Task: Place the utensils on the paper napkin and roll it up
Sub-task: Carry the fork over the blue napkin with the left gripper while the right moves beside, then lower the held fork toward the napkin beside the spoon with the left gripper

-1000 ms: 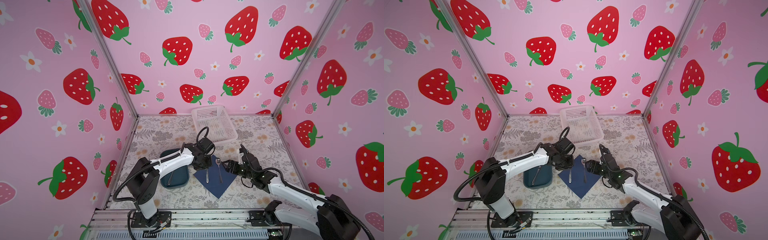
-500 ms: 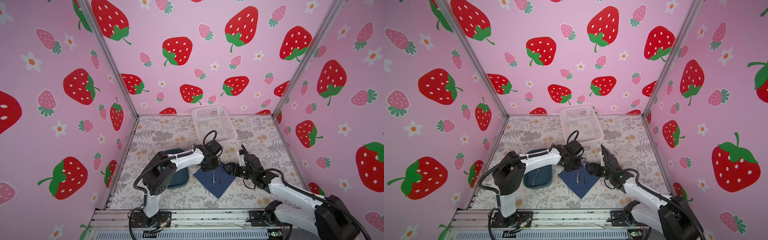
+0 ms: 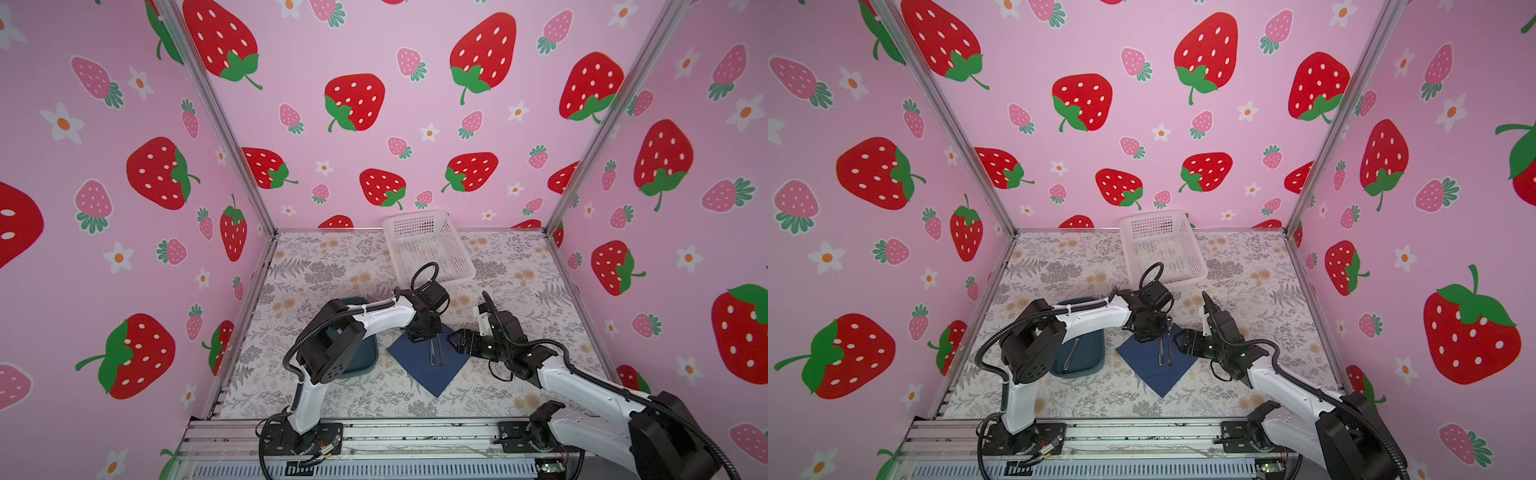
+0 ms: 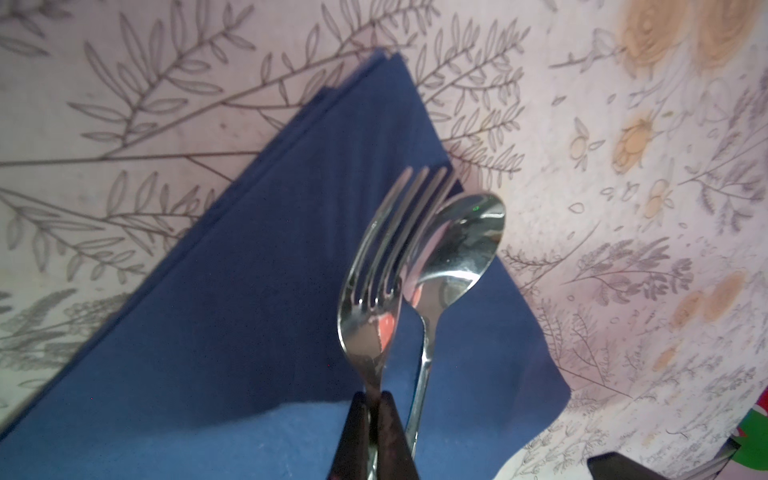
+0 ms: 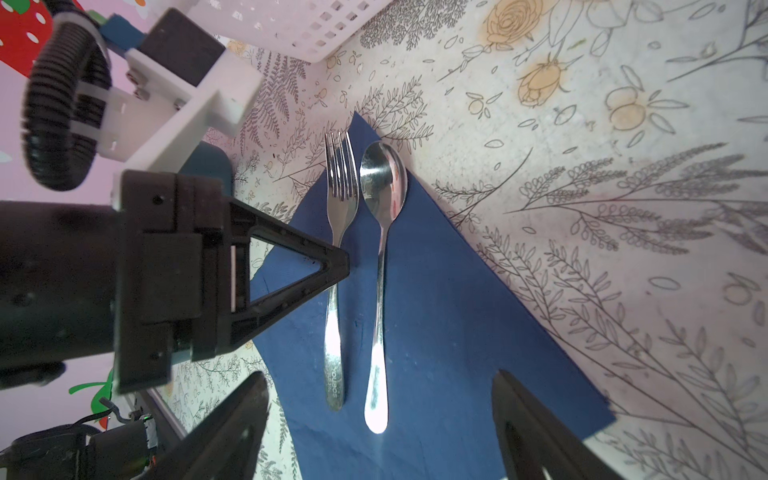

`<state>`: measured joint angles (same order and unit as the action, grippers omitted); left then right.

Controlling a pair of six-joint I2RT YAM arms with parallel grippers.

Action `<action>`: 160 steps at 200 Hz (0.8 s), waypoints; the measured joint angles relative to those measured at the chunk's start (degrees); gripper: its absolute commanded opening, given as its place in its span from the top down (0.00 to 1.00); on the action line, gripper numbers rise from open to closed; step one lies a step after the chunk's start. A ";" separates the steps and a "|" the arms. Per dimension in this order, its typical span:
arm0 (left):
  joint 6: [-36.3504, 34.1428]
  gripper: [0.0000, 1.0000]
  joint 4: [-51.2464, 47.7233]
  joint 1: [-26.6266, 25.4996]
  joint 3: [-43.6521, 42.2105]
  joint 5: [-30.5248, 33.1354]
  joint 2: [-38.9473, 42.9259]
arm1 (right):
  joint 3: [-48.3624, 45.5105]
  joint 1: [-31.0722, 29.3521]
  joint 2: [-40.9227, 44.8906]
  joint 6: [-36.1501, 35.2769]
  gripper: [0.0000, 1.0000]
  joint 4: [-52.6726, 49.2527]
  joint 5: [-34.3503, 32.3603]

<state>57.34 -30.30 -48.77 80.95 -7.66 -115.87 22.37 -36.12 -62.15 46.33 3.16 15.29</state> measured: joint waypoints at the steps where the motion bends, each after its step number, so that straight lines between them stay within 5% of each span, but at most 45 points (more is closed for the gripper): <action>1: 0.02 0.98 -0.02 0.00 0.00 -0.02 -0.02 | 0.00 0.02 -0.11 0.00 0.14 0.00 0.07; 147: 1.01 0.95 -0.52 0.00 1.40 -2.01 -1.01 | 0.83 0.42 -2.38 -0.15 0.14 -0.24 0.81; 160: 1.05 0.90 -0.61 0.00 1.40 -2.03 -1.01 | 0.83 0.42 -2.54 -0.15 0.14 -0.24 0.81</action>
<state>58.39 -30.92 -48.77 82.35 -9.69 -116.88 23.20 -35.70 -64.69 46.17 2.92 16.10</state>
